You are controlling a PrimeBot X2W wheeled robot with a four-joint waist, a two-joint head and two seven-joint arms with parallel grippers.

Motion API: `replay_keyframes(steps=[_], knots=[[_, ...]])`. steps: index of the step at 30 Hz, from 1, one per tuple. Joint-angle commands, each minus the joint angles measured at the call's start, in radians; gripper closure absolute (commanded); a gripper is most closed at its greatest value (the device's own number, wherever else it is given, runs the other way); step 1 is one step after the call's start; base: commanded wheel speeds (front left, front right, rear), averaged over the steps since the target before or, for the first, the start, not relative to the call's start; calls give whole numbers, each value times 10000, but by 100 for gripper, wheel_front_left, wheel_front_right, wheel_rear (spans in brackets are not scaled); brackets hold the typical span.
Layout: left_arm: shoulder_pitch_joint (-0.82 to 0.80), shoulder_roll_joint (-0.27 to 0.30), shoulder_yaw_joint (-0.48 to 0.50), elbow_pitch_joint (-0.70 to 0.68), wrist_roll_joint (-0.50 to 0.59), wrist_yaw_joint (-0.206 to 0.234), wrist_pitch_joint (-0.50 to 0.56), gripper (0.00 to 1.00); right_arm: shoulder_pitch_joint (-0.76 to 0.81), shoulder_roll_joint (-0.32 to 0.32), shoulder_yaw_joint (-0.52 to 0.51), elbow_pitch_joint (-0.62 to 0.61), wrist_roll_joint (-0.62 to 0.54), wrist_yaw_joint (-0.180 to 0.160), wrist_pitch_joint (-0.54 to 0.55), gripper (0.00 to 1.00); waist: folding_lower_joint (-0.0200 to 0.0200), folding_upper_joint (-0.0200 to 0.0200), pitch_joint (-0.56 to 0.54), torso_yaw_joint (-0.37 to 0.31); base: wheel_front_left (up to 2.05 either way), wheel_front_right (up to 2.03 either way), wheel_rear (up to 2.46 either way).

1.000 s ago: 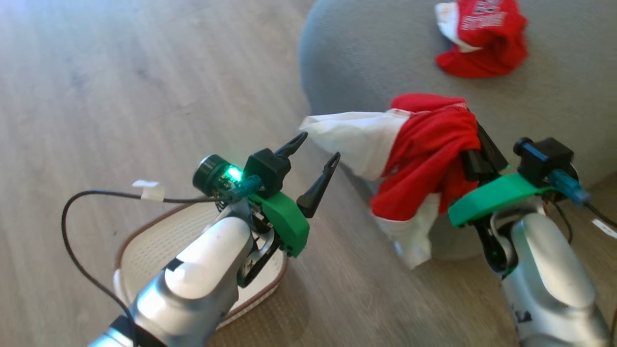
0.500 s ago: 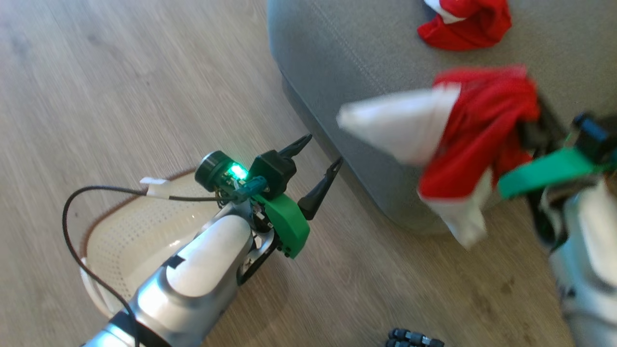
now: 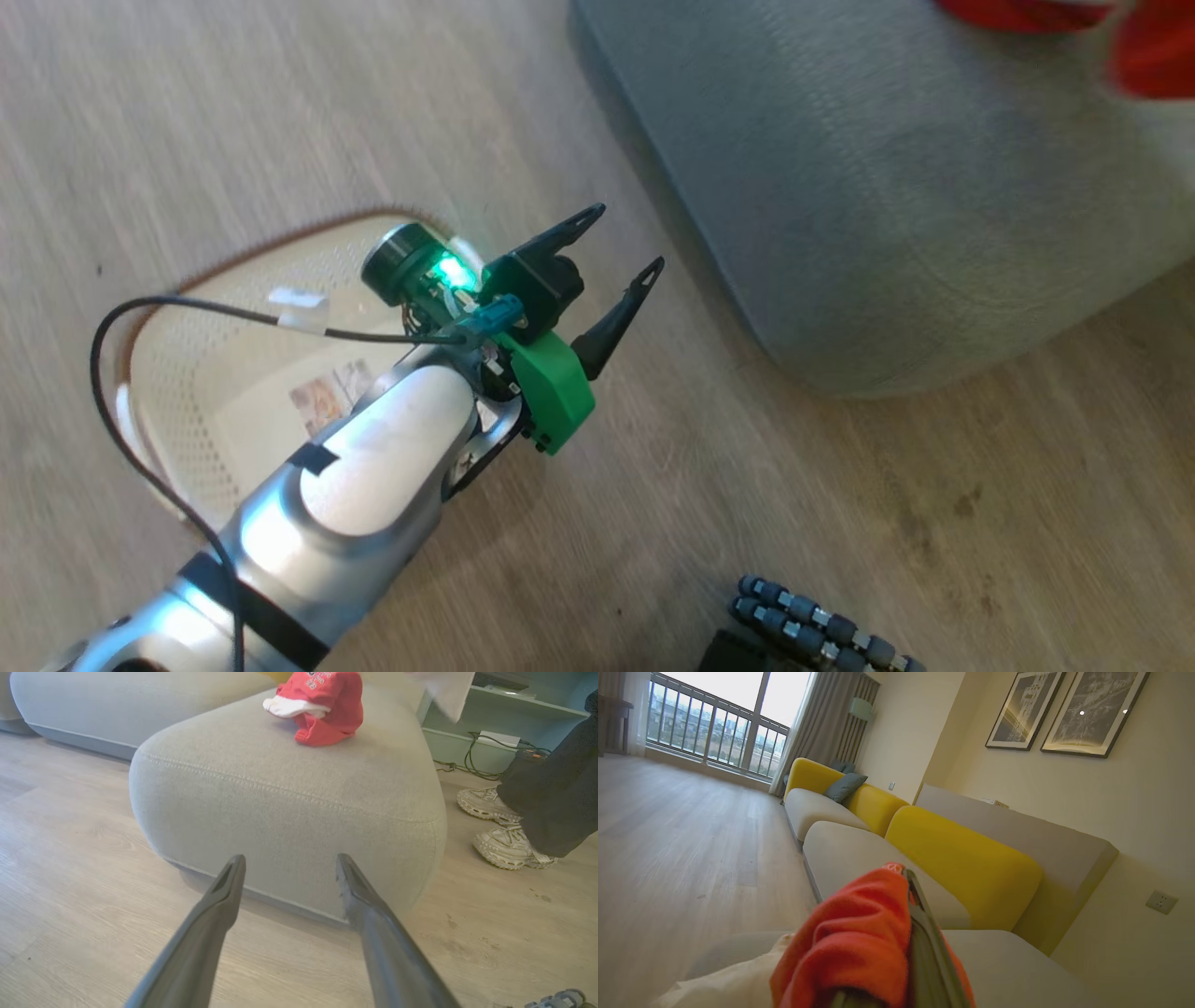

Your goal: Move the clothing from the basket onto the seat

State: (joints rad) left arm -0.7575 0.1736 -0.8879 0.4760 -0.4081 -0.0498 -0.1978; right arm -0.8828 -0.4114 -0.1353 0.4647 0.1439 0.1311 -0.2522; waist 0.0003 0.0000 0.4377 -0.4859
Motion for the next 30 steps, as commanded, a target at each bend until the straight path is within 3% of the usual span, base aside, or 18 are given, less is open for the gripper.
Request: replay_keyframes(steps=[1,12,16,19,24,28,29,30], knots=[[-408,97,192,-365,79,-49,29,0,-364,-460,-151,-249,-91,-4,-38,100,-3,0,490,409,0,0,0],[-880,292,-144,-807,320,-193,335,0,-3210,-2420,-3046,1433,-1611,-4,998,100,-3,0,2084,1623,0,0,0],[-936,388,-236,-889,369,-219,355,0,-3717,-2866,-4357,2145,-2201,-4,1513,100,-3,0,2587,1986,0,0,0],[-1058,453,-251,-959,405,-220,369,0,-3782,-2842,-4997,2580,-2554,-4,1642,100,-3,0,2993,2238,0,0,0],[-1162,548,-267,-981,432,-201,329,0,-3423,-2263,-5992,3347,-2919,-4,1697,100,-3,0,3441,2532,0,0,0],[-1164,604,-249,-937,402,-155,256,0,-3081,-1856,-6112,4126,-2974,-4,1361,100,-3,0,3561,2603,0,0,0],[-1162,608,-241,-917,388,-144,232,0,-3010,-1807,-6068,4348,-2917,-4,1200,91,-3,0,3553,2599,0,0,0],[-1156,613,-233,-889,369,-137,207,0,-2920,-1772,-5973,4589,-2871,-4,1026,68,-3,0,3520,2585,0,0,0]])
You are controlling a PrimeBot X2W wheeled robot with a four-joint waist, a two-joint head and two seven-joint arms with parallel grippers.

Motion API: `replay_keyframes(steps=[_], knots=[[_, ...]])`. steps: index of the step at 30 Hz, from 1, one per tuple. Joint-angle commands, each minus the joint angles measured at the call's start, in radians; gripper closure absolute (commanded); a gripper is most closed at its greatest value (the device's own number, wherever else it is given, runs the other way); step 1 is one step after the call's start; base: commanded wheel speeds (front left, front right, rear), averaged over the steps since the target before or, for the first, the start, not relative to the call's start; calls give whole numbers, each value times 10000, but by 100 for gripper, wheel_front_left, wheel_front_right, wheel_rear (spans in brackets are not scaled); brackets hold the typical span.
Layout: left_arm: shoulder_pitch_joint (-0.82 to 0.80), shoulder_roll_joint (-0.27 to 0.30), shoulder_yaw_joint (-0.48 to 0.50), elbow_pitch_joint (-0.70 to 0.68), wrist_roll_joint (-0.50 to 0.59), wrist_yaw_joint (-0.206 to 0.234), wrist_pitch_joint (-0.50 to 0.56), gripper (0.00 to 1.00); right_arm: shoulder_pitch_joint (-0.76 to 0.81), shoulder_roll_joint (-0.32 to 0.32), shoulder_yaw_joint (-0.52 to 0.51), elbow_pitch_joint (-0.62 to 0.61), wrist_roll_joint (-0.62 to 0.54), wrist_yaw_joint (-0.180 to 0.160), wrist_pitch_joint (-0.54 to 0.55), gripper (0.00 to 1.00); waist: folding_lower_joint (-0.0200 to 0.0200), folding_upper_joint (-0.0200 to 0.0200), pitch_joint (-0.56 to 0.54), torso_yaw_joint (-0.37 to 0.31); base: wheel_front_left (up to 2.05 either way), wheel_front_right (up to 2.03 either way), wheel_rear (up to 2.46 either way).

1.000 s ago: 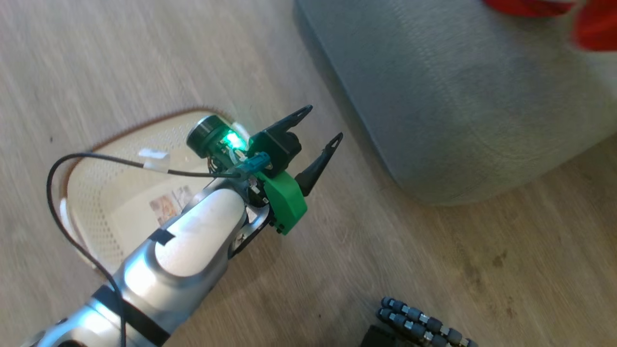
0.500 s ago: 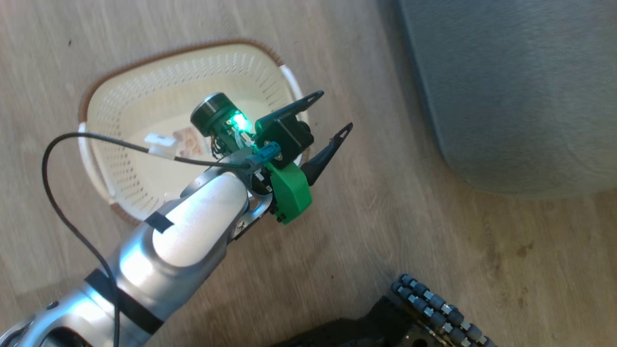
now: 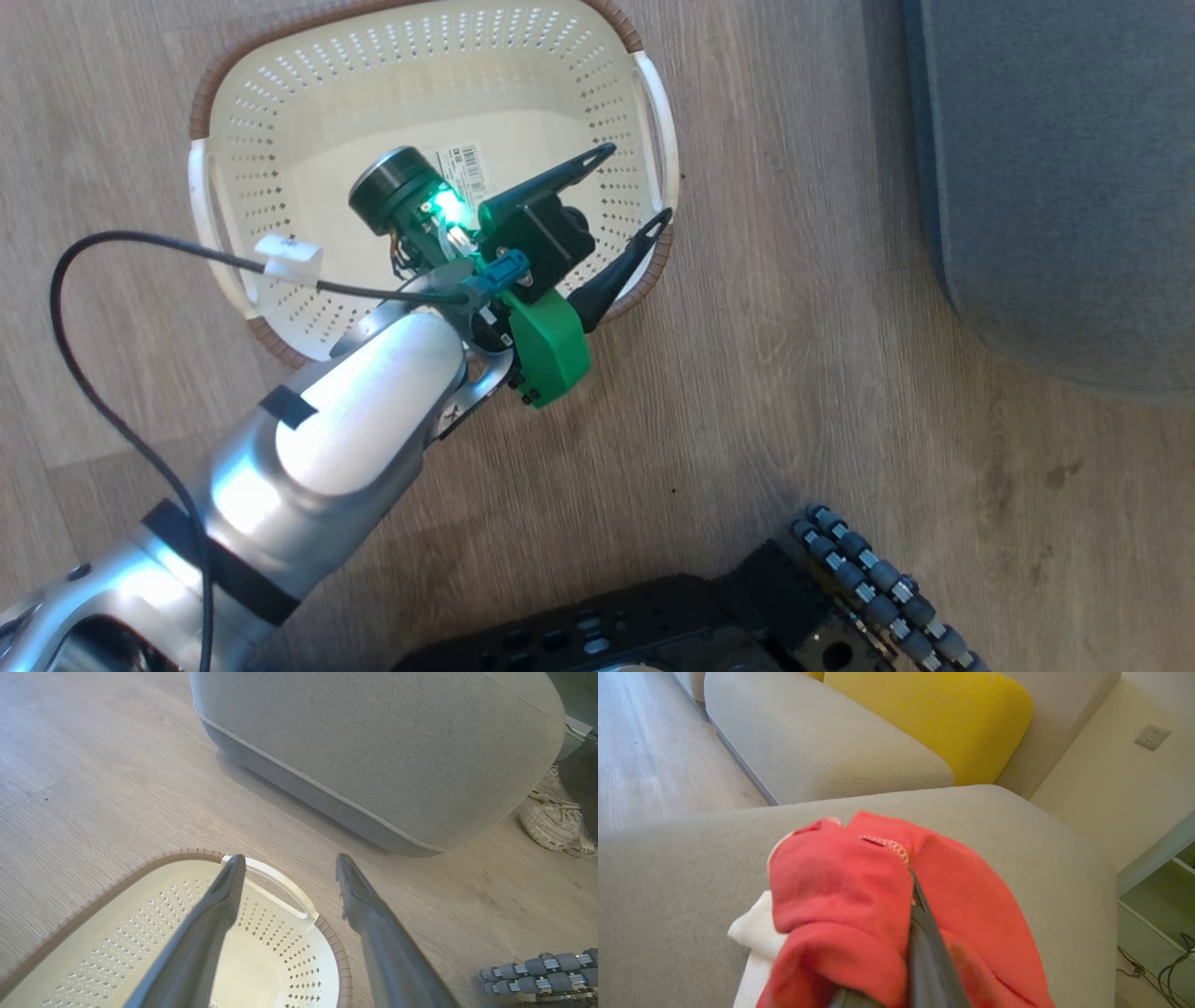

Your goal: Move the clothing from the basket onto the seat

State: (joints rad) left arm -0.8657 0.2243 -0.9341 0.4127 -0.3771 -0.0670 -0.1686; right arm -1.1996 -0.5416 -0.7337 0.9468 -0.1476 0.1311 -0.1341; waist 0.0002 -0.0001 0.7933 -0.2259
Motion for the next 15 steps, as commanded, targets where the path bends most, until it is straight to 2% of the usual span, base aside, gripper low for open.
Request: replay_keyframes(steps=[1,2,9,13,15], knots=[[-62,105,232,-225,37,40,-105,0,354,-457,152,22,79,-4,-329,50,-2,1,-82,-32,0,0,0],[-49,99,230,-190,16,43,-123,0,442,-444,286,267,163,-4,-514,0,-2,1,-143,-49,0,0,0],[84,40,305,118,-174,96,-372,0,1328,-539,1786,1373,1179,-4,-1236,0,-2,1,-844,-174,0,0,0],[369,-16,482,436,-400,214,-626,0,2680,-498,3093,444,2516,-4,-1271,0,-2,1,-1610,-140,0,0,0],[447,-35,533,497,-456,242,-676,0,3018,-446,3355,137,2903,-4,-1272,0,-2,1,-1785,-105,0,0,0]])
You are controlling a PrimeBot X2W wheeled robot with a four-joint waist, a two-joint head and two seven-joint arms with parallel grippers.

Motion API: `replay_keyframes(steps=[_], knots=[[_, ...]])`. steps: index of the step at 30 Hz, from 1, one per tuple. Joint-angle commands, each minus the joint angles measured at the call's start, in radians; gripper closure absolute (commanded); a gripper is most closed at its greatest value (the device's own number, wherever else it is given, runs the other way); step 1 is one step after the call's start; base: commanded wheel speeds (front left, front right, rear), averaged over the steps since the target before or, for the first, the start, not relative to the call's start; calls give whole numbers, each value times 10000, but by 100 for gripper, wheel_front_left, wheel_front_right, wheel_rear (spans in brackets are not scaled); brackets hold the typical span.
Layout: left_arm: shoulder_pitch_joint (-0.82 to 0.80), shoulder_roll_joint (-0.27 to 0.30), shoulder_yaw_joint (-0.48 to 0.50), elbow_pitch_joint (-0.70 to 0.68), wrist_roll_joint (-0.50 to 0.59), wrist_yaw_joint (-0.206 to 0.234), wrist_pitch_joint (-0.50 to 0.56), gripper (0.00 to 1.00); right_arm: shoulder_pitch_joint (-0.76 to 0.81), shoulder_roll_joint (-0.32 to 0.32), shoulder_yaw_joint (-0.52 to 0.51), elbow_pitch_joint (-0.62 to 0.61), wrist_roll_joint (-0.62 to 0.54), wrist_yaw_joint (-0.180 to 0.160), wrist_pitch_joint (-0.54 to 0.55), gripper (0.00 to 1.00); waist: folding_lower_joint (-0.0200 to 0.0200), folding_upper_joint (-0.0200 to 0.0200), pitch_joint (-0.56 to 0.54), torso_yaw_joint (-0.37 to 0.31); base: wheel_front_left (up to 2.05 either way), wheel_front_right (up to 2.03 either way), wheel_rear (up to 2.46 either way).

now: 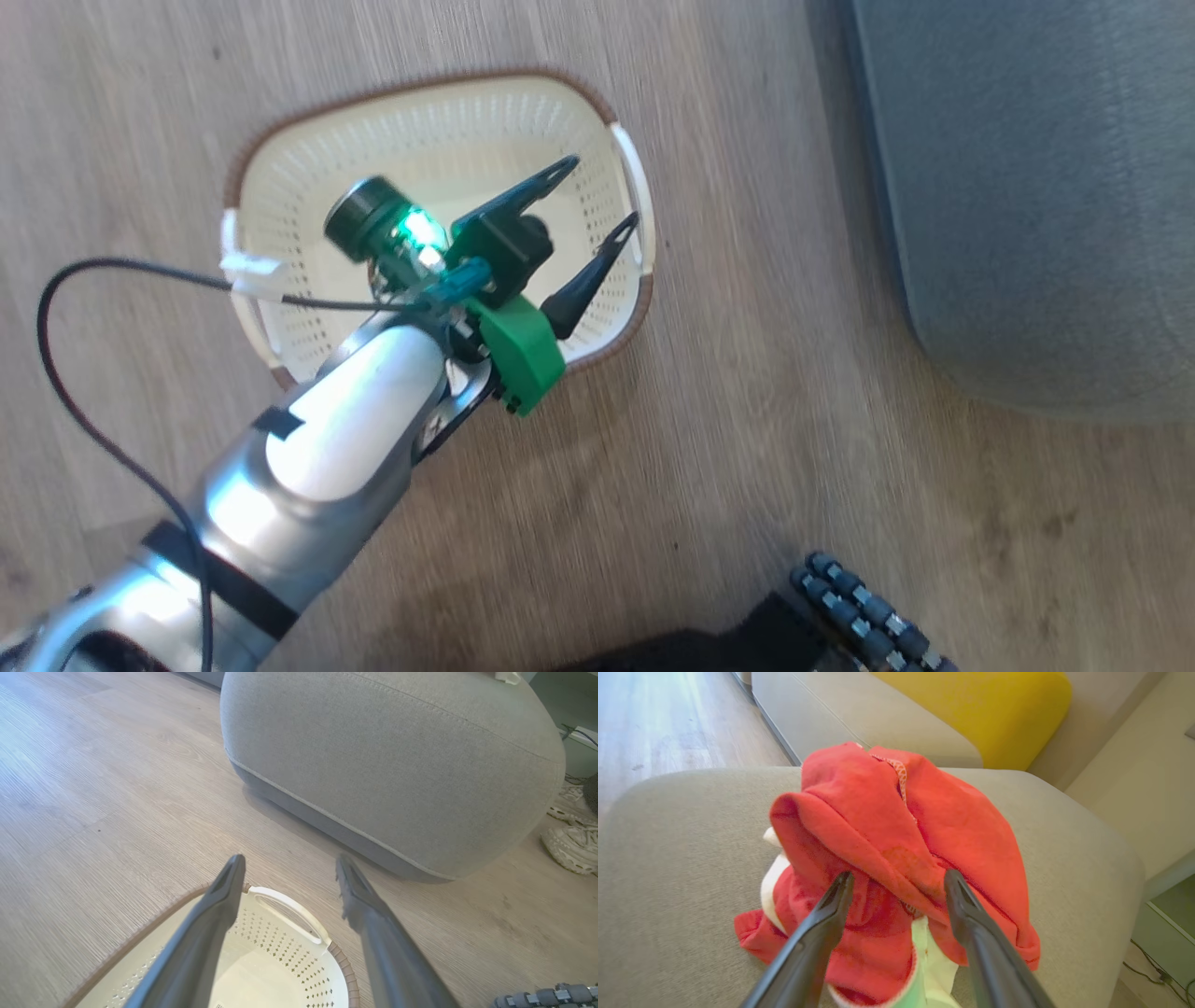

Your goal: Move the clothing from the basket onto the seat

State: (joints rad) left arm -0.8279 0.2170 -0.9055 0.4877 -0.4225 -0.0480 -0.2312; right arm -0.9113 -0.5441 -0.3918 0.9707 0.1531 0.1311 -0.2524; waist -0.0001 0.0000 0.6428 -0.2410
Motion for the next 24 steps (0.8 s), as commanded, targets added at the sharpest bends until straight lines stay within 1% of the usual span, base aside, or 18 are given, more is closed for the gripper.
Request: replay_keyframes(steps=[1,2,4,7,11,13,17,19,21,24], knots=[[147,28,299,-172,-42,90,-96,0,510,-404,257,-502,219,-4,-90,0,1,0,-467,92,0,0,0],[239,16,359,-77,-94,136,-135,0,928,-380,687,-869,480,-4,-90,0,1,0,-660,134,0,0,0],[449,-50,531,69,-255,210,-205,0,1641,-282,1221,-1562,1154,-4,-91,0,1,0,-1052,230,0,0,0],[723,-104,753,236,-392,297,-266,0,2535,17,1657,-2706,1577,-4,-91,0,1,0,-1565,388,0,0,0],[1128,-175,1084,366,-493,436,-297,0,3406,706,1810,-4037,1470,-4,-92,0,1,0,-2204,687,0,0,0],[1362,-233,1338,318,-517,496,-301,0,3746,1060,1884,-4564,1240,-4,-92,0,1,0,-2516,884,0,0,0],[1948,-310,1914,216,-482,619,-303,0,4334,2027,1995,-5465,827,-4,-92,0,1,0,-3111,1300,0,0,0],[2275,-319,2269,162,-440,700,-304,0,4576,2534,2067,-5963,893,-4,-92,0,1,0,-3401,1501,0,0,0],[2598,-317,2637,147,-378,803,-304,0,4857,2849,2268,-6298,940,-4,-92,0,1,0,-3687,1709,0,0,0],[3030,-335,3203,125,-249,938,-305,0,5212,3145,2534,-6471,945,-4,-93,0,1,0,-4057,2047,0,0,0]])
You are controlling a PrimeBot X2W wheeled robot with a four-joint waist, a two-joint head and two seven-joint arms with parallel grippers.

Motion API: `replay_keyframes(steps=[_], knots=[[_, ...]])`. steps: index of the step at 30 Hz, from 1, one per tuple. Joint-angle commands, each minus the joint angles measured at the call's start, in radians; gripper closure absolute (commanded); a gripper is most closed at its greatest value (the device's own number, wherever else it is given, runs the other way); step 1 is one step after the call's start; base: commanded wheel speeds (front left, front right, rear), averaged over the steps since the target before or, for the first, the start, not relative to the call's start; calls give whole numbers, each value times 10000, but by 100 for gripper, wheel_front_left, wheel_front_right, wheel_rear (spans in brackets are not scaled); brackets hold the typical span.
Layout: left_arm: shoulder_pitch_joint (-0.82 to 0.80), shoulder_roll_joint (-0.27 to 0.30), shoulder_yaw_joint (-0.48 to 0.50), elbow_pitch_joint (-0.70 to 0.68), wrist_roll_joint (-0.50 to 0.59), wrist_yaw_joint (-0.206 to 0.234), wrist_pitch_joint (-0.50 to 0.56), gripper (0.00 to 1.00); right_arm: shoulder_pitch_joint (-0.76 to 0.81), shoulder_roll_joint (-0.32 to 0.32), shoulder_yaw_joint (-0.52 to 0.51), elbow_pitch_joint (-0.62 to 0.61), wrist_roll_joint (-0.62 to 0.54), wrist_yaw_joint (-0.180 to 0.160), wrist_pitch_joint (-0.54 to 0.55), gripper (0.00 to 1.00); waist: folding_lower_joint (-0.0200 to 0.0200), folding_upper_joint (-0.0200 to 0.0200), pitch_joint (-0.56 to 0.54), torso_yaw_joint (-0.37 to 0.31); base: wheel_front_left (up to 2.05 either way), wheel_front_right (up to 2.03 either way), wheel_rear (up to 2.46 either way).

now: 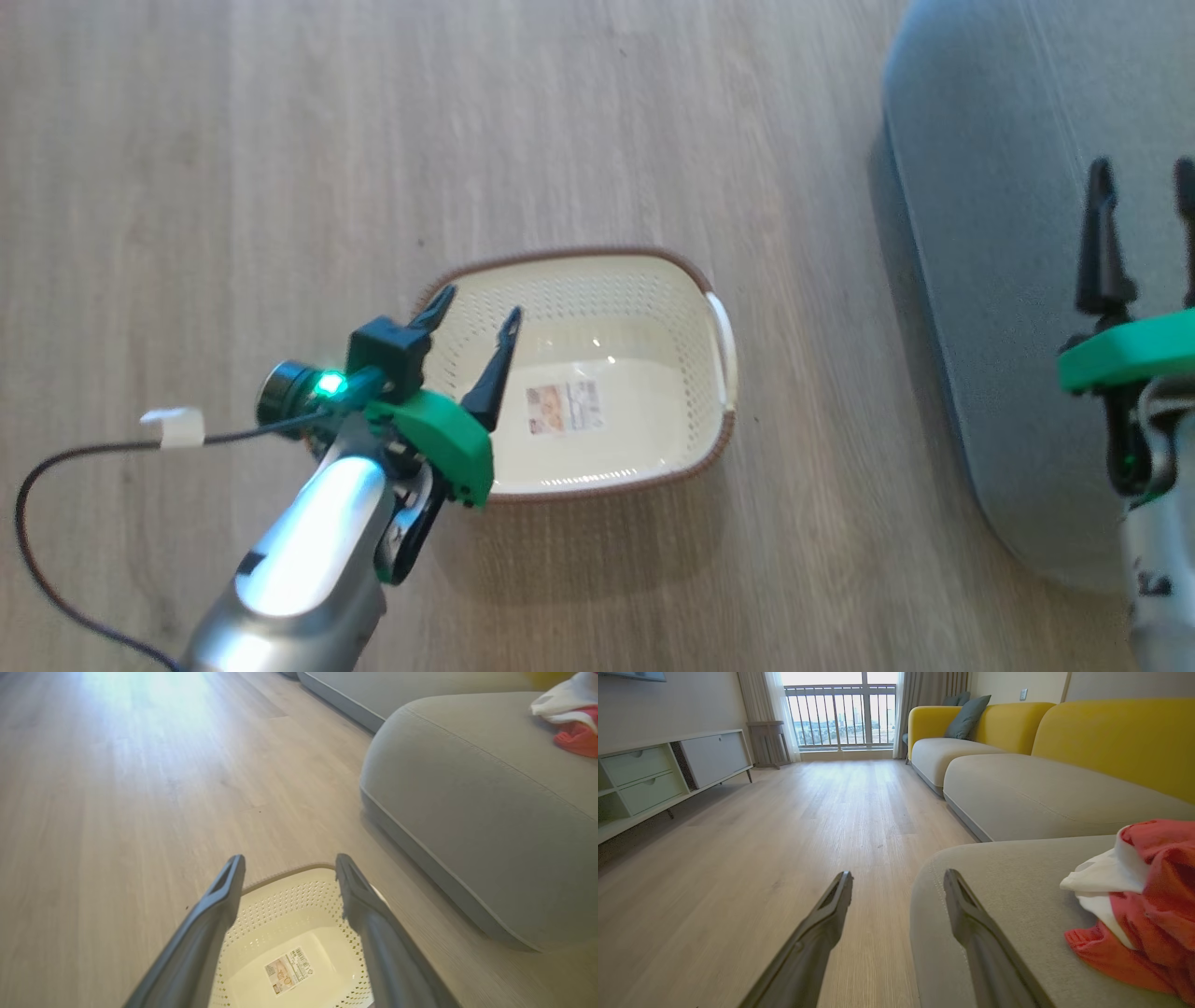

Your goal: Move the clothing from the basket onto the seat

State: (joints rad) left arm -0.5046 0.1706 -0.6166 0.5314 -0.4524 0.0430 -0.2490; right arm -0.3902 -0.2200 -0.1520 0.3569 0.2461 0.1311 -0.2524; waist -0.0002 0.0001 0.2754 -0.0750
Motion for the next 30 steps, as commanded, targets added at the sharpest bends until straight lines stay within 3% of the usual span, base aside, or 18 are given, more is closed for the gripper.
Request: replay_keyframes(steps=[1,14,30], knots=[[-70,113,495,-317,100,61,-126,0,105,-18,219,-330,15,-4,-93,0,2,-1,-510,511,0,0,0],[1867,90,3464,-1096,1031,619,-127,0,533,554,1719,376,114,-4,-93,0,2,-1,-1586,1035,0,0,0],[3776,-644,5900,-2002,2241,486,-127,0,1471,896,2286,716,-275,-4,-93,0,2,-1,-2477,839,0,0,0]])
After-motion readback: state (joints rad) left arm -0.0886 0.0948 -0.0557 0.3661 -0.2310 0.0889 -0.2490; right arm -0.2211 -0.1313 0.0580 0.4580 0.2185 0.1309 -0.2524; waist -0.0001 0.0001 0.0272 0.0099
